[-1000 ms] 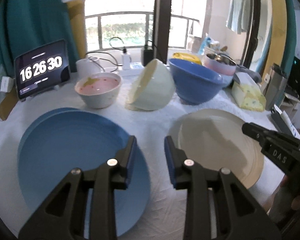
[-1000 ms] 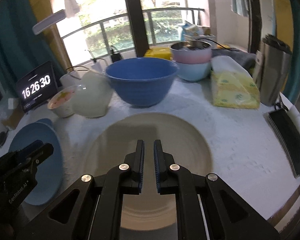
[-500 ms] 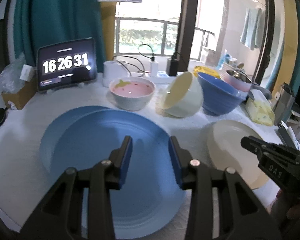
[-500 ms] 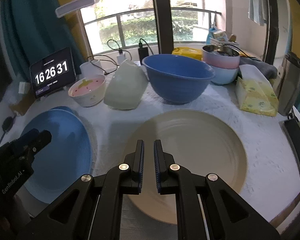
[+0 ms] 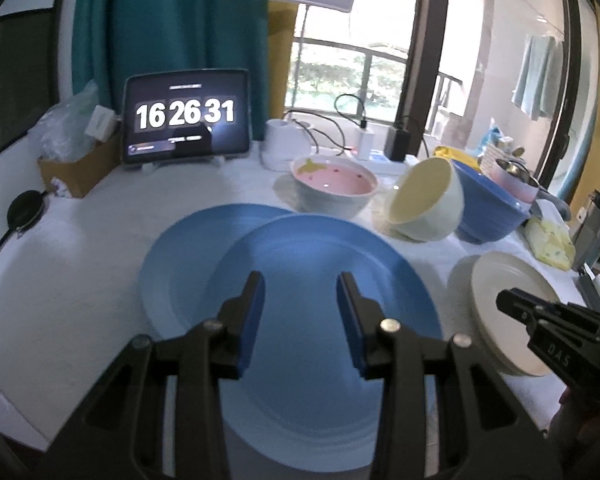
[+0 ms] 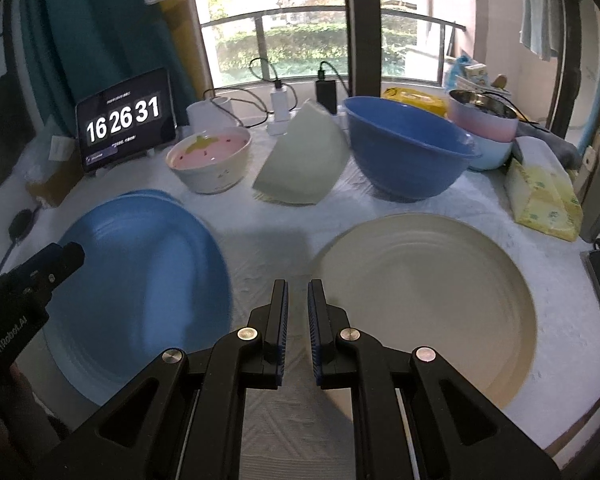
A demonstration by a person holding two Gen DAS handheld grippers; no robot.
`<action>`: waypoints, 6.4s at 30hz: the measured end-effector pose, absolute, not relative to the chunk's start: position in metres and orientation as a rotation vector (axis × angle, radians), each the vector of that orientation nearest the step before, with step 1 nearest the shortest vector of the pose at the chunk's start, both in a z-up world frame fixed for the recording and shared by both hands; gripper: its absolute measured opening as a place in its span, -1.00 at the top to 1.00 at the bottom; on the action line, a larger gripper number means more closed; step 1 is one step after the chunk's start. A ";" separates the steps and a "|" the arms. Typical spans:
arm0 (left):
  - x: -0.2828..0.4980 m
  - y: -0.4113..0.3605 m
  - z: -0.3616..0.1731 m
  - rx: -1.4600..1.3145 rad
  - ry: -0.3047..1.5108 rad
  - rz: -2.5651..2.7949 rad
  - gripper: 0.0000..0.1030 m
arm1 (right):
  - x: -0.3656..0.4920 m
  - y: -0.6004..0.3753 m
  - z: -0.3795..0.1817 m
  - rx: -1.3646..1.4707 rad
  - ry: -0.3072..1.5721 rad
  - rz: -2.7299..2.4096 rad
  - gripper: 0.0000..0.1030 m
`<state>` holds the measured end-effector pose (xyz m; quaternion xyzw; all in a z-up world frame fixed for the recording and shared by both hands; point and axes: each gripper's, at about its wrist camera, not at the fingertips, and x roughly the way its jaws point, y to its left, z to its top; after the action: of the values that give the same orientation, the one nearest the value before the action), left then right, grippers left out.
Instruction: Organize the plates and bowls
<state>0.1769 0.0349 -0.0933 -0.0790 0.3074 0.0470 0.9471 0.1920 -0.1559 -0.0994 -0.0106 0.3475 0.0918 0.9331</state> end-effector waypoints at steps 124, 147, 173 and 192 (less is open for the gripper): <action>0.212 -0.116 -0.113 0.063 0.783 -0.070 0.54 | 0.191 -0.300 -0.114 0.230 0.704 0.085 0.74; 0.236 -0.147 -0.127 0.084 0.834 -0.119 0.52 | 0.206 -0.331 -0.122 0.246 0.720 0.034 0.74; 0.255 -0.160 -0.136 0.099 0.866 -0.130 0.46 | 0.217 -0.341 -0.121 0.260 0.719 0.010 0.66; 0.257 -0.165 -0.144 0.115 0.907 -0.137 0.41 | 0.213 -0.347 -0.119 0.248 0.701 -0.022 0.66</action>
<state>0.2568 -0.1654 -0.1440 0.0555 0.4375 -0.0659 0.8951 0.2134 -0.3474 -0.1185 0.1212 0.3424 -0.0105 0.9317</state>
